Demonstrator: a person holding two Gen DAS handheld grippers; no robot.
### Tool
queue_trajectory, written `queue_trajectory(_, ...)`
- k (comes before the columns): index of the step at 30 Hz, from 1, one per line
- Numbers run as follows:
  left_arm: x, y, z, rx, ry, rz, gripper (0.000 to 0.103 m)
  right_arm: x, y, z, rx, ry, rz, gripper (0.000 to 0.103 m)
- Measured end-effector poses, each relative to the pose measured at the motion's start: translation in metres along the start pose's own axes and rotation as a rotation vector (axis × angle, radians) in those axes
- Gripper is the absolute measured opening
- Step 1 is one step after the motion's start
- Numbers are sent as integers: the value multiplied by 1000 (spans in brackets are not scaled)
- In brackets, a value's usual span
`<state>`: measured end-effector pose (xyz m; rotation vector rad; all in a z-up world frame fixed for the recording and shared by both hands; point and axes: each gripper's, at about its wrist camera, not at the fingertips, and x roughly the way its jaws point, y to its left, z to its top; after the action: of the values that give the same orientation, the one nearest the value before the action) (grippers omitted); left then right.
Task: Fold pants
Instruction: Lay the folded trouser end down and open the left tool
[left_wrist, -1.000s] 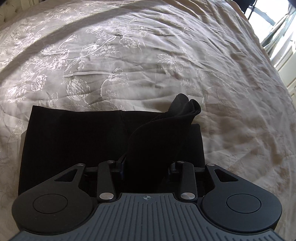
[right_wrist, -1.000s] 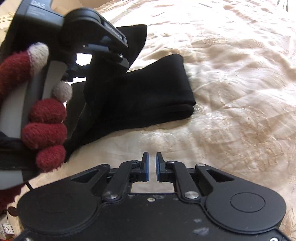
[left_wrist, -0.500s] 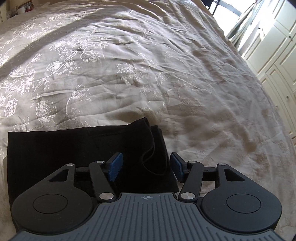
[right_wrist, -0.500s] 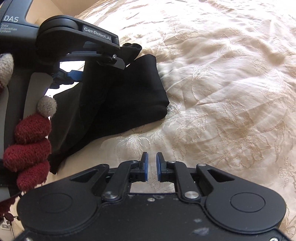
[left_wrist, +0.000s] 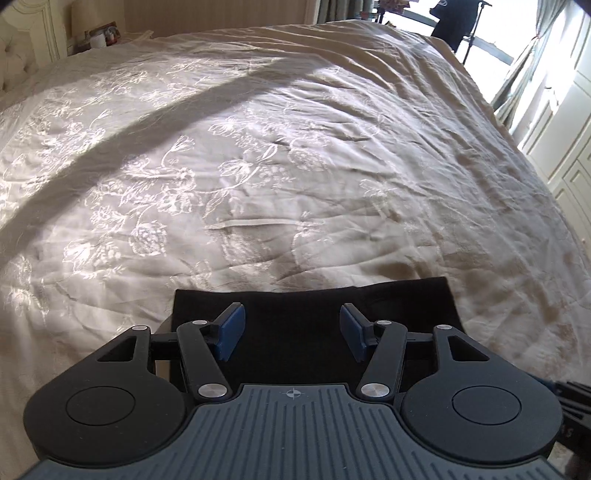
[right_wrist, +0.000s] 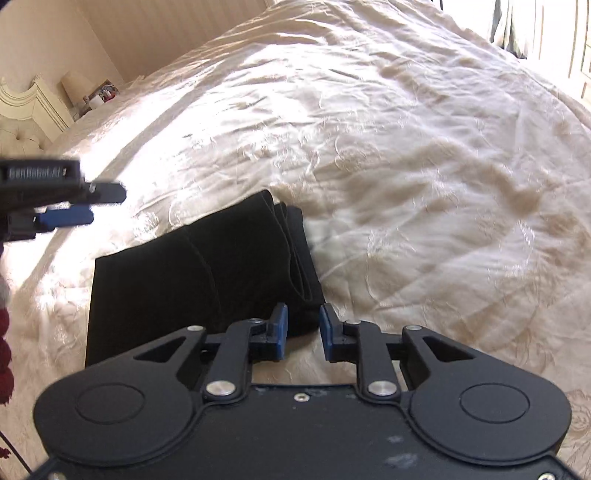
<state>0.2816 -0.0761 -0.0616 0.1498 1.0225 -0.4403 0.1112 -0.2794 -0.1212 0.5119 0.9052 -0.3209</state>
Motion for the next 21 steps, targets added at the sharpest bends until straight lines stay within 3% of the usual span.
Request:
queue_trajectory(5,12,60,-37,-81,114,76,55,17,34,15,-77,-2,43,23)
queue_trajectory(14,53,76,-86,-18,293,104,58,56,74,10,-191,92,46,23)
queue_trajectory(18,59,90,-88,-63,314,79,70,73,59,3,-195,144,-38,16)
queue_trajectory(21,49,90,-78,-47,287,87,67,79,43,3,-154,174,-45,7)
